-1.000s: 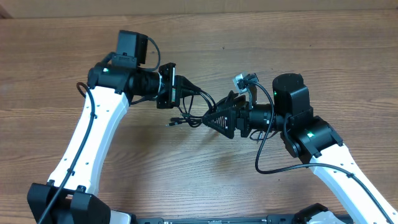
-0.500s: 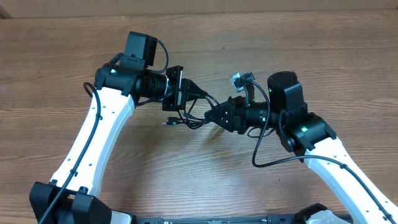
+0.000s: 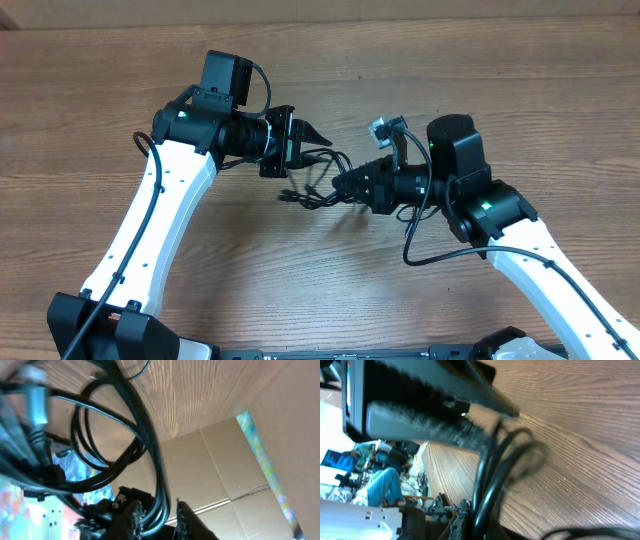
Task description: Untangle cables
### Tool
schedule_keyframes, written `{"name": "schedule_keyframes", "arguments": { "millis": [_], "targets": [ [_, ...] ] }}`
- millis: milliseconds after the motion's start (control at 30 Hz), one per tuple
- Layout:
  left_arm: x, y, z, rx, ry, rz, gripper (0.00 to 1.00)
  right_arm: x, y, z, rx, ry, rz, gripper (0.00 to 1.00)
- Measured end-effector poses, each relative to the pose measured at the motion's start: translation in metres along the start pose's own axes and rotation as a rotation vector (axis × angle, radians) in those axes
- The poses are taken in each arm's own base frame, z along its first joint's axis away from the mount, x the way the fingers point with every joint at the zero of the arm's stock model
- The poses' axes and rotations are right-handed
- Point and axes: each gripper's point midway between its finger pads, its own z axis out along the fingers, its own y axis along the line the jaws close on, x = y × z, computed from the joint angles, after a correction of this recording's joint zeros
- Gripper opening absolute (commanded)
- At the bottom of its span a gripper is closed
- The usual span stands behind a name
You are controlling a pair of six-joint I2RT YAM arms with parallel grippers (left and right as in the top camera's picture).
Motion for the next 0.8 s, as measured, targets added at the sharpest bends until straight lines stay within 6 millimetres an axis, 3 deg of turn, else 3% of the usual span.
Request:
{"name": "schedule_keyframes", "arguments": {
  "millis": [67,100,267,400,700,800],
  "targets": [
    [-0.005,-0.001,-0.001,0.007,-0.025,0.018,0.98,-0.004,-0.007,-0.004,0.022,-0.017,0.038,0.04],
    [-0.008,-0.003,-0.002,0.014,-0.038,0.026,1.00,-0.006,-0.012,-0.007,0.035,-0.026,0.060,0.04],
    [-0.024,-0.009,-0.011,0.040,-0.092,0.122,1.00,-0.015,-0.034,-0.023,0.083,-0.073,0.209,0.04],
    [-0.040,-0.010,-0.014,0.027,-0.190,0.301,1.00,-0.024,-0.047,-0.036,0.101,-0.126,0.398,0.04],
    [-0.047,-0.001,-0.001,-0.070,-0.312,0.611,0.99,-0.029,-0.047,-0.039,0.067,-0.153,0.665,0.04],
    [-0.043,0.002,0.005,-0.088,-0.316,0.646,0.79,-0.031,-0.050,-0.040,0.075,-0.171,0.740,0.04]
  ]
}}
